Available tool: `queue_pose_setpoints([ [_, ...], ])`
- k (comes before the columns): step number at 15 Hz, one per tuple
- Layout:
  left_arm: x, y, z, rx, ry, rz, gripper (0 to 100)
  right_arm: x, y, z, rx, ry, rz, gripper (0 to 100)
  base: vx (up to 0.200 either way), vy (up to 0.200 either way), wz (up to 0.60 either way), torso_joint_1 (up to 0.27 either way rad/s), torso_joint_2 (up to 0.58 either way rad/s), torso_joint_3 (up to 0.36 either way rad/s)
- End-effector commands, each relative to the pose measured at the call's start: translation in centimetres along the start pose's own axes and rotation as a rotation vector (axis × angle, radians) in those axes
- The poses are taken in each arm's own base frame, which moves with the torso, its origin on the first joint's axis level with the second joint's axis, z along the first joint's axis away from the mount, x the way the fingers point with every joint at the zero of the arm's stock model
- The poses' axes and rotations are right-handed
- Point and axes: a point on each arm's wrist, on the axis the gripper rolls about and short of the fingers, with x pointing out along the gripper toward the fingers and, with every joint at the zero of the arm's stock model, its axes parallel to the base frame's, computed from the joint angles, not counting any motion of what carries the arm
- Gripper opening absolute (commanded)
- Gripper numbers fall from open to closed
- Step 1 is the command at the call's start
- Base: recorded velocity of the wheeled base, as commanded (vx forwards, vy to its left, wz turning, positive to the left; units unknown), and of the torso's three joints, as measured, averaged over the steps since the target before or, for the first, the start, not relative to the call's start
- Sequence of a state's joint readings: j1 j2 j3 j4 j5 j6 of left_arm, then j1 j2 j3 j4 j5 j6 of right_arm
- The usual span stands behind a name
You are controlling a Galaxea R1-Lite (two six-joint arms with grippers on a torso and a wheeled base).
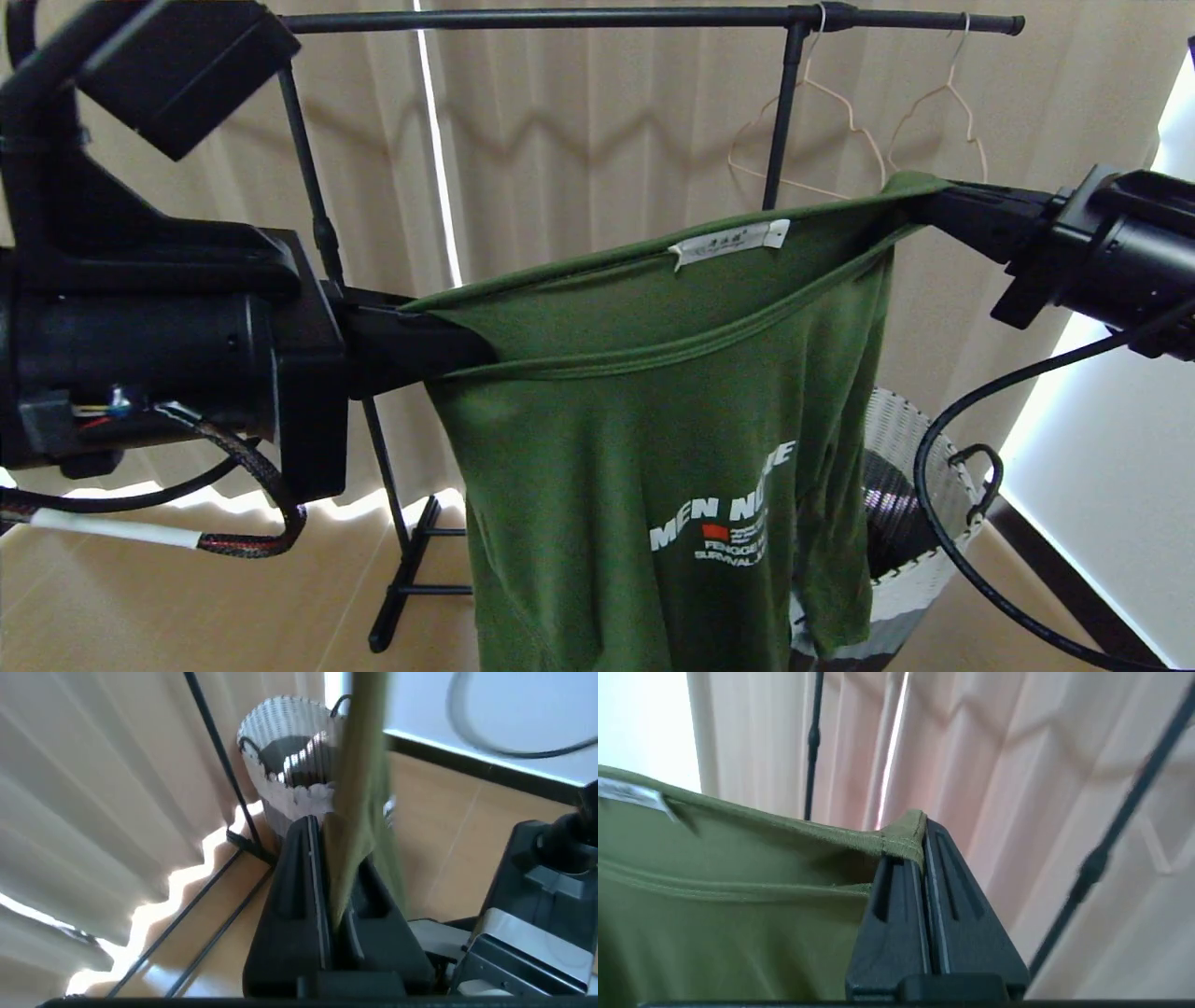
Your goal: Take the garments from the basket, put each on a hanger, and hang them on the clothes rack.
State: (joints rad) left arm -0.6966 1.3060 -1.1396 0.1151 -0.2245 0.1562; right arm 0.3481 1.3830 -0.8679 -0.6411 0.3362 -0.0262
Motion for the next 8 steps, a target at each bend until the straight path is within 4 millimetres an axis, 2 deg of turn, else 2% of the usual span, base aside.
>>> queue_pose_setpoints([
  [1,-0.6,-0.1,0.1,0.004,-0.016,0.002,0,1.1,-0.2,-1.0,0.012,0.033,0.005,0,0.0,0.0,0.0,0.0,0.0,0.0],
  [4,-0.4,0.0,0.2,0.006,-0.015,0.009,0,0.8,-0.1,-1.0,0.013,0.039,-0.001,0,0.0,0.0,0.0,0.0,0.0,0.0],
  [6,0.6,0.7,-0.1,0.018,0.009,0.057,0,0.4,-0.2,-1.0,0.014,0.051,-0.012,0,0.0,0.0,0.0,0.0,0.0,0.0],
  [7,2.1,2.4,-0.2,0.071,0.014,0.216,0,-0.8,0.1,-0.4,0.019,0.07,-0.016,0,0.0,0.0,0.0,0.0,0.0,0.0],
  [8,3.4,3.0,0.1,0.075,-0.024,0.277,0,-1.8,0.5,0.1,0.026,0.092,-0.016,0,0.0,0.0,0.0,0.0,0.0,0.0],
])
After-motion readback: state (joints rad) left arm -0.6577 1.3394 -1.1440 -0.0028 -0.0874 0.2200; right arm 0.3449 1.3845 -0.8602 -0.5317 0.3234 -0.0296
